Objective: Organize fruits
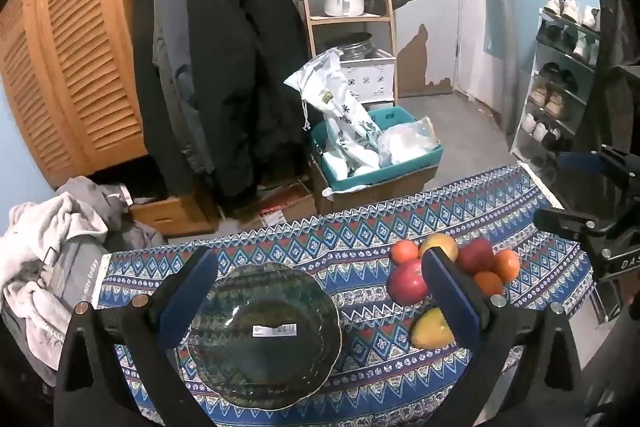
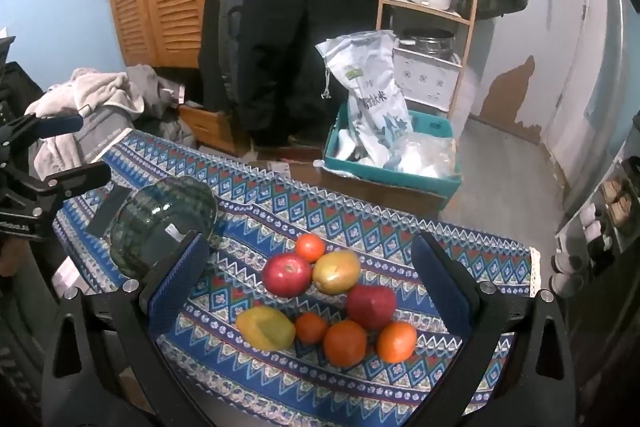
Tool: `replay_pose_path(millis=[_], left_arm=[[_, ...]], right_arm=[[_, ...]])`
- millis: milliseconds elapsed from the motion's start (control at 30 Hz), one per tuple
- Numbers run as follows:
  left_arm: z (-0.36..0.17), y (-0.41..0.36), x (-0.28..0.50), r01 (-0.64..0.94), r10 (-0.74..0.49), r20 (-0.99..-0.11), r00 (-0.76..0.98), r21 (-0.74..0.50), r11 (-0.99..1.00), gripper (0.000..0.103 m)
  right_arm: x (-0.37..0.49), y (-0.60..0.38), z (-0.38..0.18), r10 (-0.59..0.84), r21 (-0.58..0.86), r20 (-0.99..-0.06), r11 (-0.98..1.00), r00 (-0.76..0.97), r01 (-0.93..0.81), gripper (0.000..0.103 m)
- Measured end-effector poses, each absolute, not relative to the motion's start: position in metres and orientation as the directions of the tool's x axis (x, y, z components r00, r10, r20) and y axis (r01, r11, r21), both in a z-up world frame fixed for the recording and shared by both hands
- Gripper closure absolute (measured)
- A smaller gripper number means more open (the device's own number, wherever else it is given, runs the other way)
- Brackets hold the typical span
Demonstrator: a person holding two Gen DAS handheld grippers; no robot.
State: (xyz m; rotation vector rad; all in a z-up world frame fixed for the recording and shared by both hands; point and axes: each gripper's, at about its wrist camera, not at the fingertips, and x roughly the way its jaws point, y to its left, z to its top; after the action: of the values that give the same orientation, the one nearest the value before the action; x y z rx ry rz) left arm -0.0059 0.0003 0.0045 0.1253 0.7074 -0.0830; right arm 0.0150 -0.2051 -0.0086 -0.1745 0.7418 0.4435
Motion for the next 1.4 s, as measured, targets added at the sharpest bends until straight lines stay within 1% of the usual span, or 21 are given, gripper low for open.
replay_pose_path(millis=[833,1400], left_arm=[[0.0007,-0.0014,-0.0057,0.114,-0.038,-0.665,0.746,0.071,0.991,0.0],[0.0003,-0.0003,-0.0047,0.112,-0.044,-0.667,0.744,0.06,0.992,0.0]], right_arm=[[0.0216,-0.2084,-0.0168,0.287,-0.003,-0.721,0.909,0.631,-0.417,0.003],[0.0201,-0.2051,-0.0112,0.331,0.023,-0.713,0.892,0.618,-0.452,0.003]])
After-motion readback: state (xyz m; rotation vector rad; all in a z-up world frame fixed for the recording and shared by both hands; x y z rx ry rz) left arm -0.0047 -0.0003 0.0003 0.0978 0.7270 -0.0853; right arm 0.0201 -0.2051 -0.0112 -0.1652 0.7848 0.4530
